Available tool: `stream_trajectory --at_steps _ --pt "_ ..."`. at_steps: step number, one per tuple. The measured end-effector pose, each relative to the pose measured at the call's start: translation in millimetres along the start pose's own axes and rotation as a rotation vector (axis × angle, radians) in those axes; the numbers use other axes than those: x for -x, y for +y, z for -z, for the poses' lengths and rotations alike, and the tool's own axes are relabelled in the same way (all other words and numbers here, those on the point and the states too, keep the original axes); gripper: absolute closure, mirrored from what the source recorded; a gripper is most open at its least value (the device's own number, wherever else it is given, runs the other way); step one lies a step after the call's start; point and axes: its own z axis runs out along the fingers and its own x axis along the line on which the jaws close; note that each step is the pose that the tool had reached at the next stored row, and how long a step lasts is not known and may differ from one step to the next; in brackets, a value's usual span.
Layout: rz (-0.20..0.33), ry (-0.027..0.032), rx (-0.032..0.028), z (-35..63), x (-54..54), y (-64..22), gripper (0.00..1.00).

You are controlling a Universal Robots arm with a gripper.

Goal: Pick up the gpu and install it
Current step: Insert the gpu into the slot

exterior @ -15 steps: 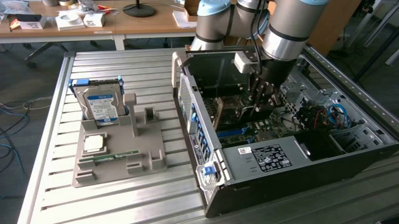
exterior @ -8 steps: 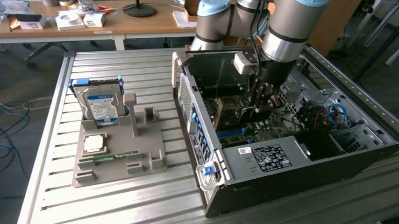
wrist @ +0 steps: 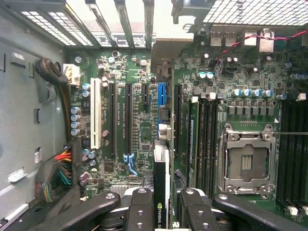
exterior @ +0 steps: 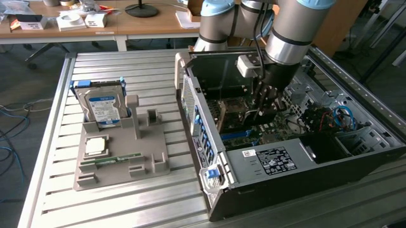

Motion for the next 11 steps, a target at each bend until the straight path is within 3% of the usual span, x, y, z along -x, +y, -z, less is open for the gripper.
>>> stream_trajectory --at_steps 11 --pt "0.0 0.0 0.0 -0.7 -0.1 4.4 0.74"
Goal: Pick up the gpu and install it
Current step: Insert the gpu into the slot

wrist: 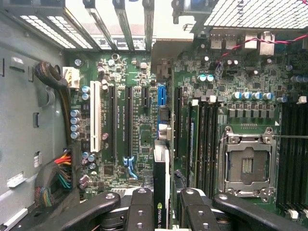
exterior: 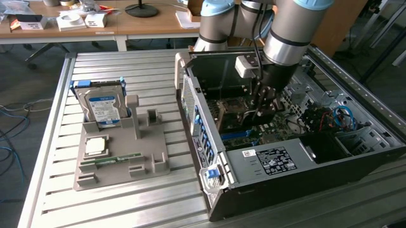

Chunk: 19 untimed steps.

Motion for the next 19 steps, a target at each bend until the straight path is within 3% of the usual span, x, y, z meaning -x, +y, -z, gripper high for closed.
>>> stream_trajectory --at_steps 19 --pt "0.0 0.0001 0.0001 -0.3 -1.1 10.9 0.74"
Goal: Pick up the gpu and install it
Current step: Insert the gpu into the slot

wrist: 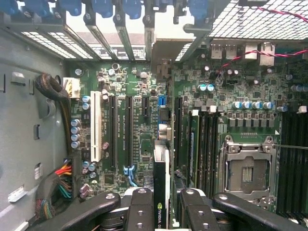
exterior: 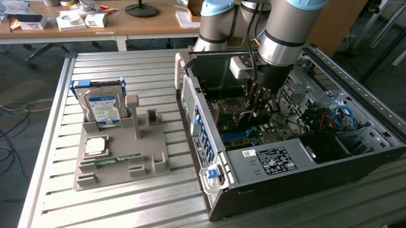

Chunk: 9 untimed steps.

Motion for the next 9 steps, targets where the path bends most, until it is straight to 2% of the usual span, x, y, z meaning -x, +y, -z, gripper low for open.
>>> stream_trajectory --at_steps 9 --pt "0.0 -0.0001 -0.0001 -0.1 -1.4 4.2 0.74"
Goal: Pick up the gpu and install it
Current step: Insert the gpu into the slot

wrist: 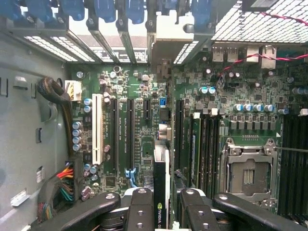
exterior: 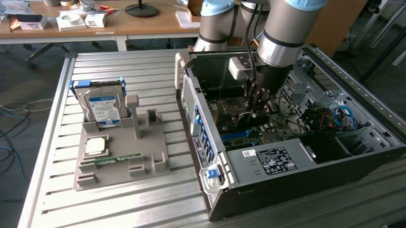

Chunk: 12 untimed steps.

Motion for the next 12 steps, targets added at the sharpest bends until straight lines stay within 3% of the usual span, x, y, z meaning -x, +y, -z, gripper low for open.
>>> stream_trajectory --at_steps 12 --pt "0.0 0.0001 0.0 0.0 -0.1 3.7 0.74"
